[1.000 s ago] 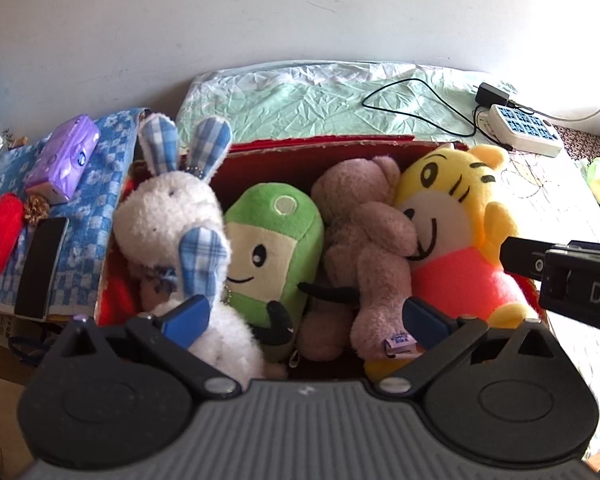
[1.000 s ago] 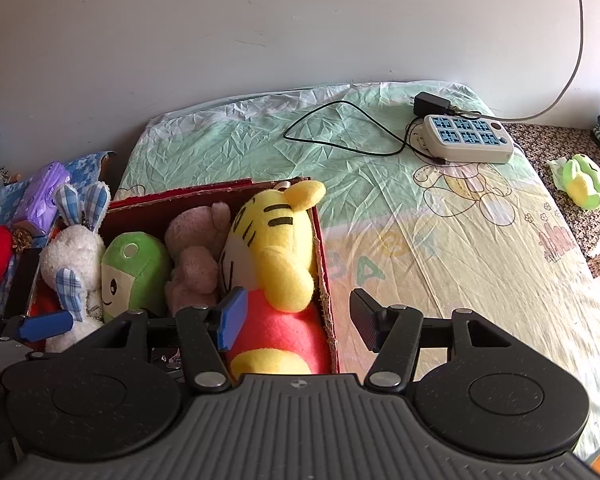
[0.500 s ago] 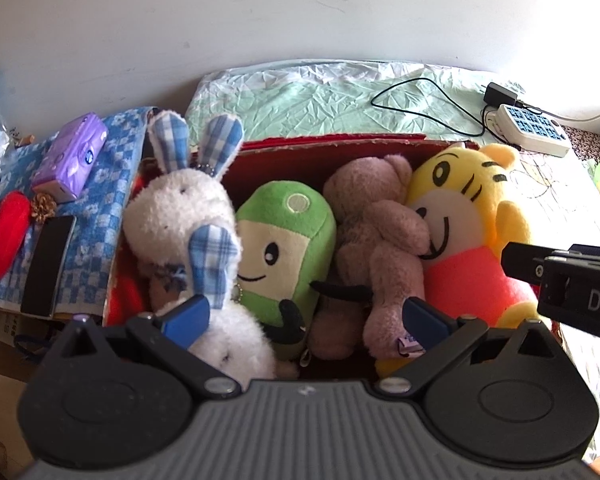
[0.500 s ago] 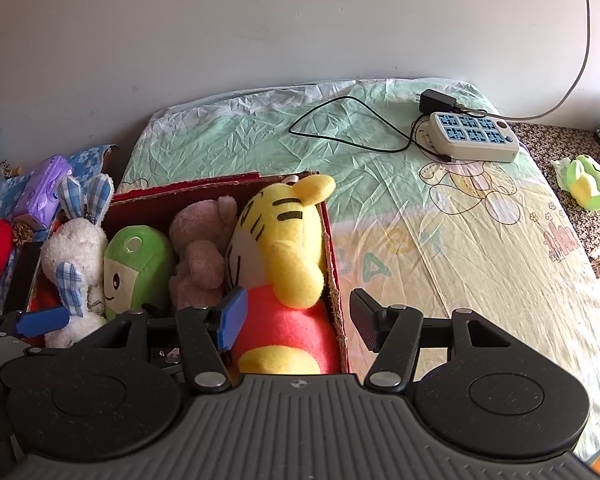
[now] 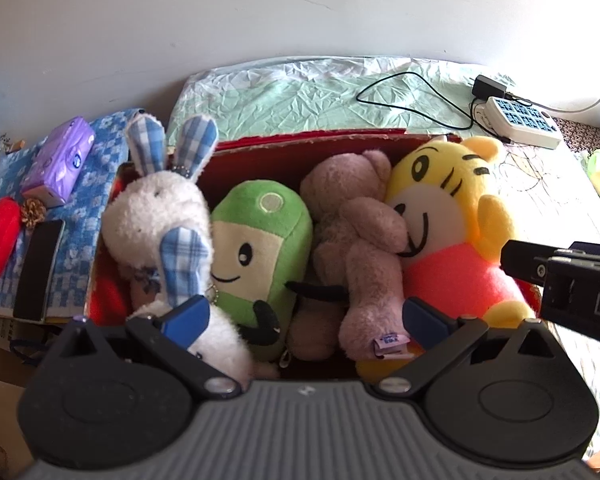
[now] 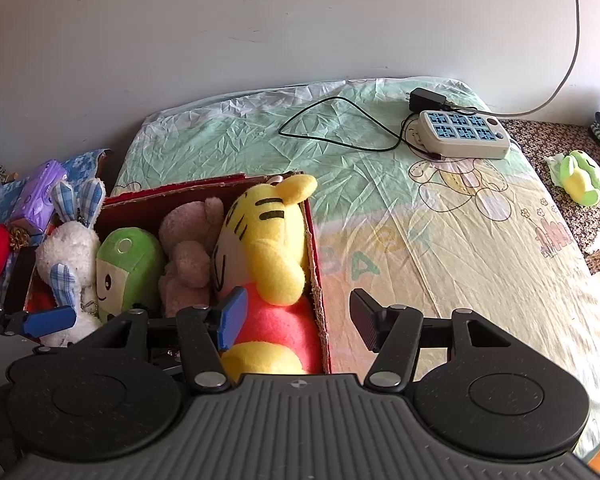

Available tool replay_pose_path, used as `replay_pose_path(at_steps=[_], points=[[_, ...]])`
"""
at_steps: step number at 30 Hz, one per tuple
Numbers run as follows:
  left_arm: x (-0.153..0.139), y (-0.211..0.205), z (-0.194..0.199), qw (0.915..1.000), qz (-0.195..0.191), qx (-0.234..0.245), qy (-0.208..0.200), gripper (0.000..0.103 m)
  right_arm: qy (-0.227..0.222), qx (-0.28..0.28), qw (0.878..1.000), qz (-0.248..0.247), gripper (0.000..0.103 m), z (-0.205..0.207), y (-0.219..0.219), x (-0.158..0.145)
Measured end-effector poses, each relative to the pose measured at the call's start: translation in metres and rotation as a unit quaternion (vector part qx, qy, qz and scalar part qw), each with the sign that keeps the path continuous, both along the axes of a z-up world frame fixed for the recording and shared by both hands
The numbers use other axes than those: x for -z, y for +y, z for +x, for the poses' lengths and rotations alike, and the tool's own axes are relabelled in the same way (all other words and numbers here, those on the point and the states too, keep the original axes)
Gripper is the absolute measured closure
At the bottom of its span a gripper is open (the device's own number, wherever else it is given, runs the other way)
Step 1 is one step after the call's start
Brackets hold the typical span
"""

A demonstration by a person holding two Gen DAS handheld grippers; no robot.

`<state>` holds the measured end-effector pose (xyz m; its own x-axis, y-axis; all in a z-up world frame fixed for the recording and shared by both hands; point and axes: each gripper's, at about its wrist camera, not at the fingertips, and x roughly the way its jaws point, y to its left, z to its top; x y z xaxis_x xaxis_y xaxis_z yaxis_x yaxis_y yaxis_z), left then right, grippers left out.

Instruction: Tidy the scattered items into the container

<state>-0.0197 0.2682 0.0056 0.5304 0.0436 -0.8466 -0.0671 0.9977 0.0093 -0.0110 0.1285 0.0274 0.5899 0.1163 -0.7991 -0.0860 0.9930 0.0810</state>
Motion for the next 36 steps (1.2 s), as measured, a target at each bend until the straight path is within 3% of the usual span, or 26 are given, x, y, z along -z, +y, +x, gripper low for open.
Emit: replay_pose_path(at_steps=[36], points=[[-0.007, 0.021, -0.011, 0.9988, 0.026, -0.035, -0.021, 0.001, -0.015, -0.024, 1.0, 0.0, 0.043, -0.008, 0.022, -0.004]])
